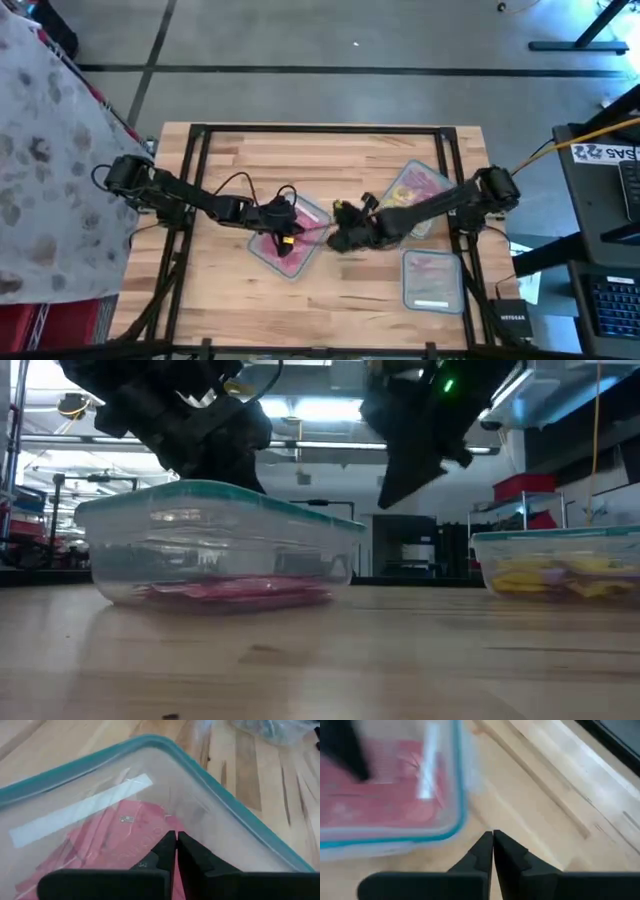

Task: Sort candy
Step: Close the left transparent bin

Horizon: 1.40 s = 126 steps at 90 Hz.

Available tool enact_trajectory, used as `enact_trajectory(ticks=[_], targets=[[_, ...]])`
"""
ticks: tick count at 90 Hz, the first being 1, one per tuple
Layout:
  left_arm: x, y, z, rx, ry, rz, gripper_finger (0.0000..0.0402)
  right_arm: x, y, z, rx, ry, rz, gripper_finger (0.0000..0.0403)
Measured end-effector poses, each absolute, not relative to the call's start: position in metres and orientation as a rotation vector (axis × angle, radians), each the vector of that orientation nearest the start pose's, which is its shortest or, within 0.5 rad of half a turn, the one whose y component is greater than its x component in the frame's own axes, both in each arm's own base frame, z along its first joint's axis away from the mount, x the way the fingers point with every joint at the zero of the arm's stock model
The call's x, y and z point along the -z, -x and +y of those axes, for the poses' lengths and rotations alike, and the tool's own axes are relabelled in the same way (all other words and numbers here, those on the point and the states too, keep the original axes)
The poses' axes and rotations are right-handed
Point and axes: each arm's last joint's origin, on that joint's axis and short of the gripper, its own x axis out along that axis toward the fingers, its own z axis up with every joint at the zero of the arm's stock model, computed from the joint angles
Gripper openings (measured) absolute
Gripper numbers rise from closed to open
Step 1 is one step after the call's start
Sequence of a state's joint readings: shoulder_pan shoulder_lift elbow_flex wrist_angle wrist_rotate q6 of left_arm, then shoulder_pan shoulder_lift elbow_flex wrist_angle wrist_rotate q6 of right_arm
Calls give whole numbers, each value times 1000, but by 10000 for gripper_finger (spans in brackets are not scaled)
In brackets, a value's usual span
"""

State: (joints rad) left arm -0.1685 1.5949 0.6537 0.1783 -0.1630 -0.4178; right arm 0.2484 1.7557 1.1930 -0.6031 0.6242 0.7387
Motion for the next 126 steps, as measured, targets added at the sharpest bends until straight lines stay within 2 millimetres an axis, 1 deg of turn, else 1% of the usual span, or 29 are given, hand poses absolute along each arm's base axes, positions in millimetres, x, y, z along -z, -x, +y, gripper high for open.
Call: enact_trajectory(ticks=[4,12,18,23,31,44,63,73,84,102,117,126], targets=[[-138,-286,-45,-142,264,734,0,-195,-342,59,671,-170,866,0],[-138,-286,-45,-131,252,730,0,-188,-349,49,594,-200,864,0],[-138,-286,-45,-128,245,731,0,-184,-355,48,506,-245,853,0],[-138,-286,-45,-115,229,736,0,-182,-355,50,462,-259,861,0],[-138,-285,-46,-97,185,744,0,-181,-356,61,405,-290,864,0],[-137,-285,-47,-37,139,749,0,-177,-354,86,350,-355,859,0],[-140,-283,-51,87,142,767,0,-174,-352,117,288,-413,820,0],[-149,-280,-53,136,131,746,0,-174,-348,126,318,-408,818,0],[-164,-275,-51,109,97,698,0,-169,-340,129,335,-398,882,0],[-191,-263,-49,136,64,629,0,-169,-339,122,422,-359,872,0],[-209,-255,-47,84,92,560,0,-168,-336,121,466,-318,859,0],[-209,-254,-44,3,76,560,0,-169,-340,115,460,-285,856,0]])
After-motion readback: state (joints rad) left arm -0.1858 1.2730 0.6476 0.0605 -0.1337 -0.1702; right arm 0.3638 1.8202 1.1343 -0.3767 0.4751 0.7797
